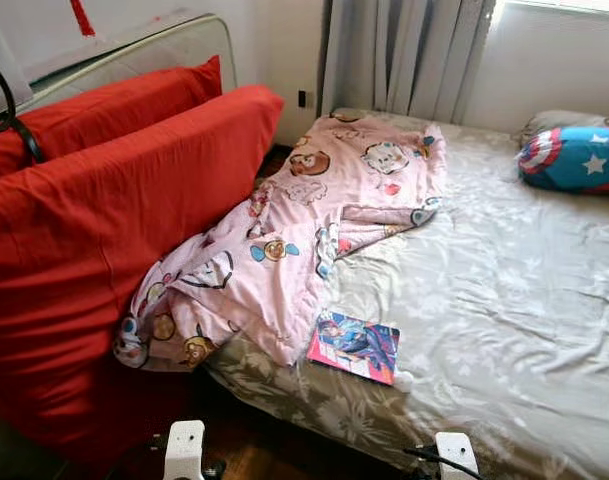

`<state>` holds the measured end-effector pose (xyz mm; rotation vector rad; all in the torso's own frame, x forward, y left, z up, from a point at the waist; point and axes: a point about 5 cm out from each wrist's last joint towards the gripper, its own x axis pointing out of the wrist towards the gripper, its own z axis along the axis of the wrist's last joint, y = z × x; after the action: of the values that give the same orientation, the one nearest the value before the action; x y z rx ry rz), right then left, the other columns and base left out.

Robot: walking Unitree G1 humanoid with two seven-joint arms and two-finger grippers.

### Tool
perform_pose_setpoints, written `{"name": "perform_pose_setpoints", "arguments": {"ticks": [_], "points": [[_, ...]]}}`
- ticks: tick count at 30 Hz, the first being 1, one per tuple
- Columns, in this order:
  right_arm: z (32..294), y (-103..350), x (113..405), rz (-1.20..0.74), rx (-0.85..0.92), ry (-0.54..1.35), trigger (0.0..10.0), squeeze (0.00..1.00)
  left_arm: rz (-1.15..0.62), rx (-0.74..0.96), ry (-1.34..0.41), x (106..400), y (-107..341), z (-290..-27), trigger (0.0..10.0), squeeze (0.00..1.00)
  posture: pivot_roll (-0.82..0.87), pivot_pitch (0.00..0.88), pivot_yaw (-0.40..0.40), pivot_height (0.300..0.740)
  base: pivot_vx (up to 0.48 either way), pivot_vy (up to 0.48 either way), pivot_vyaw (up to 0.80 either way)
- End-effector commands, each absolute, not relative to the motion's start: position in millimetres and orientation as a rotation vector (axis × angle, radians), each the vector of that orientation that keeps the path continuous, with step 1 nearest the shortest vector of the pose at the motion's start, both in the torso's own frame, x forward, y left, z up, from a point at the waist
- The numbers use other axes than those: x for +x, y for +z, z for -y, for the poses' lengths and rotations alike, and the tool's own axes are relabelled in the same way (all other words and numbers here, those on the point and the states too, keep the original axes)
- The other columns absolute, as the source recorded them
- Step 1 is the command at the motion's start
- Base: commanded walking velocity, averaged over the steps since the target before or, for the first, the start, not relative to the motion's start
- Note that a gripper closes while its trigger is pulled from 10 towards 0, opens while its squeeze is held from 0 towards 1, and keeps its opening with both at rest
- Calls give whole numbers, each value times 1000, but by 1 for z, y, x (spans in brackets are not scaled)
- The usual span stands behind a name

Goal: Clean up the room

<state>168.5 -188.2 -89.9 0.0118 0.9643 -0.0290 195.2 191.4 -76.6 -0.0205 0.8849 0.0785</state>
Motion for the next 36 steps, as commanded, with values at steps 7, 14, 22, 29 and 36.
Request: {"name": "perform_pose_setpoints", "arguments": {"ticks": [7,14,22,29,36], "points": [[212,-92,150,-934,114,-155,10000,0,-831,0,25,233,-57,-186,10000,0,-180,0,38,740,0,0,0],[211,-92,150,-930,117,-156,10000,0,-806,-43,53,233,-56,-186,10000,0,-178,0,39,740,0,0,0],[211,-92,149,-930,119,-158,10000,0,-819,-65,72,231,-57,-186,10000,0,-183,0,42,740,0,0,0],[210,-93,148,-935,119,-152,10000,0,-834,-26,71,230,-58,-188,10000,0,-186,0,48,740,0,-69,0],[210,-94,147,-940,117,-150,10000,0,-843,-23,64,229,-59,-188,10000,0,-187,0,48,740,0,-206,0]]}}
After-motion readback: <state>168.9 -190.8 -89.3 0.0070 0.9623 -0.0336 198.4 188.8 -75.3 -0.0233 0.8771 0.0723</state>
